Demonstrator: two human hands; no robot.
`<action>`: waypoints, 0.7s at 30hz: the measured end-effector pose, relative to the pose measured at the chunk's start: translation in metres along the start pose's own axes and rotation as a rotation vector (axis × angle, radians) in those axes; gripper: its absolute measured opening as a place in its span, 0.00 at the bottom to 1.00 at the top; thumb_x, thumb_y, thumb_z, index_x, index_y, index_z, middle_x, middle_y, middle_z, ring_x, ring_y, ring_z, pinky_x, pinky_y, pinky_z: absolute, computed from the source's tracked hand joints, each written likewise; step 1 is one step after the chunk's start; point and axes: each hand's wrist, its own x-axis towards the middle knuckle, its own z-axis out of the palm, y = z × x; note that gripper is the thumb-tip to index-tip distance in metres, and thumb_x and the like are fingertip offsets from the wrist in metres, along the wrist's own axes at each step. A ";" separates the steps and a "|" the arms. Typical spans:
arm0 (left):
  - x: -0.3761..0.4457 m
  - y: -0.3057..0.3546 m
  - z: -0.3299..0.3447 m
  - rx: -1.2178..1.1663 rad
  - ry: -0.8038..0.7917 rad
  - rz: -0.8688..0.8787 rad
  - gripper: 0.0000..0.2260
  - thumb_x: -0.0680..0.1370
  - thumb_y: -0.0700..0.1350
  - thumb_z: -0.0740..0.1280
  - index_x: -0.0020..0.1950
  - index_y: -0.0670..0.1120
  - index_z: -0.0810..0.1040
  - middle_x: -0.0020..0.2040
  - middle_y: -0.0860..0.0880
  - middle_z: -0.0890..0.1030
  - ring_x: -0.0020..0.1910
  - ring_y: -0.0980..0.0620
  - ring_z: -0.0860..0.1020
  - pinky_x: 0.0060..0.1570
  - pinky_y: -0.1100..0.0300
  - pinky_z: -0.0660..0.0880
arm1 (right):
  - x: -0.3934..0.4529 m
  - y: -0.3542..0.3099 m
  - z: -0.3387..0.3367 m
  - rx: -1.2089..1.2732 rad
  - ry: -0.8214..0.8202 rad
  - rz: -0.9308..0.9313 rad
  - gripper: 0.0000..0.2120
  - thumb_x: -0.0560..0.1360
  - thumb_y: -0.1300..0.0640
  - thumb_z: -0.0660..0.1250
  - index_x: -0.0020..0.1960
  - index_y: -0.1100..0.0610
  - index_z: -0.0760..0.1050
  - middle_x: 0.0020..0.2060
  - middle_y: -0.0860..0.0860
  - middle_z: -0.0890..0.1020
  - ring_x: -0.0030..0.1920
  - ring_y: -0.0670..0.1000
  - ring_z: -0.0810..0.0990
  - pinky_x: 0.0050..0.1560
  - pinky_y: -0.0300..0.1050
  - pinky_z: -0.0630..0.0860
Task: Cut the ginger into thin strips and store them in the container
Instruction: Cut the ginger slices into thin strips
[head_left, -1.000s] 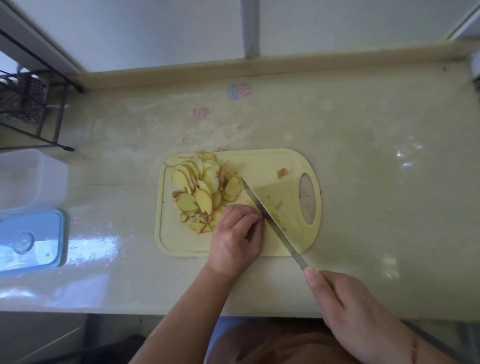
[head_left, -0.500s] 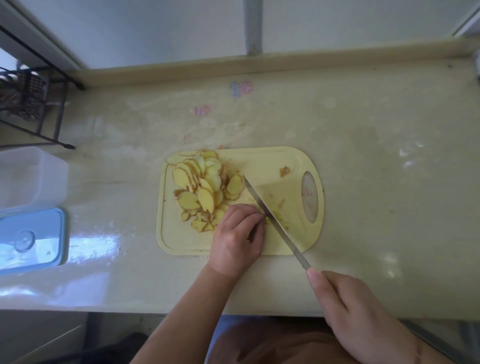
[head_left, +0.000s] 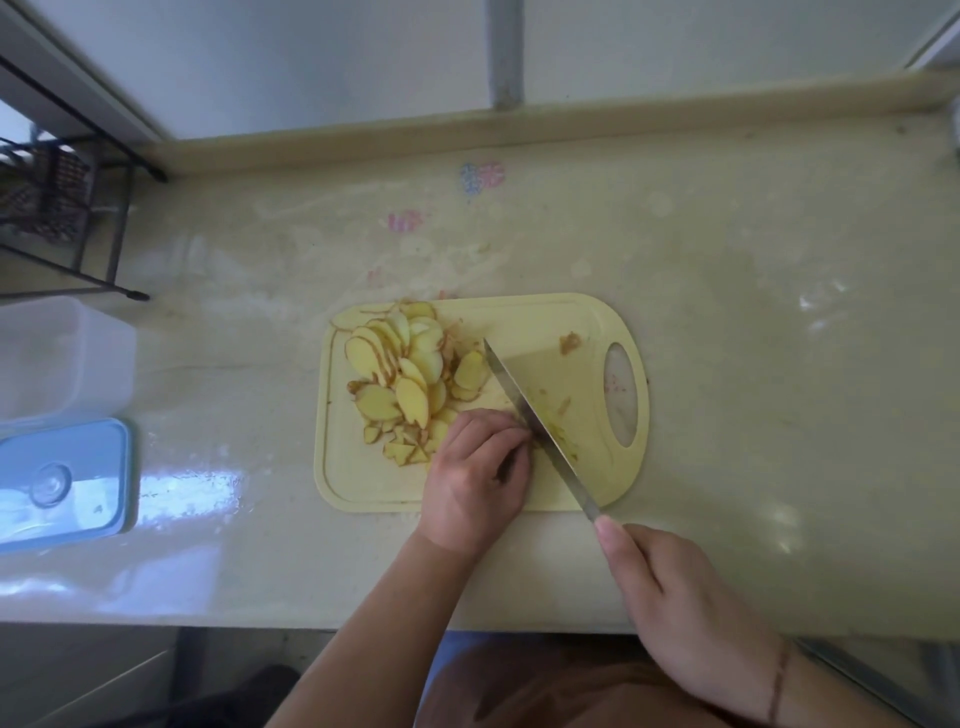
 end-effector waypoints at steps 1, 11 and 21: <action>0.000 0.001 0.000 -0.002 0.002 -0.003 0.02 0.74 0.32 0.74 0.45 0.36 0.85 0.46 0.44 0.84 0.48 0.44 0.82 0.48 0.51 0.80 | -0.002 0.000 -0.002 0.009 -0.003 0.005 0.37 0.71 0.24 0.42 0.31 0.57 0.65 0.27 0.50 0.75 0.30 0.49 0.72 0.38 0.46 0.69; 0.000 0.000 0.000 0.005 0.001 0.009 0.03 0.72 0.31 0.74 0.45 0.36 0.85 0.46 0.44 0.84 0.48 0.45 0.82 0.49 0.51 0.80 | -0.017 0.006 -0.008 -0.036 -0.003 0.037 0.47 0.61 0.15 0.37 0.32 0.59 0.67 0.31 0.51 0.79 0.32 0.51 0.75 0.41 0.47 0.71; -0.001 -0.001 0.000 0.008 -0.008 0.002 0.03 0.73 0.32 0.75 0.45 0.36 0.85 0.45 0.43 0.84 0.48 0.43 0.82 0.48 0.50 0.79 | 0.001 -0.001 -0.004 -0.042 0.001 -0.020 0.34 0.74 0.27 0.44 0.30 0.56 0.65 0.26 0.48 0.74 0.30 0.49 0.72 0.38 0.47 0.68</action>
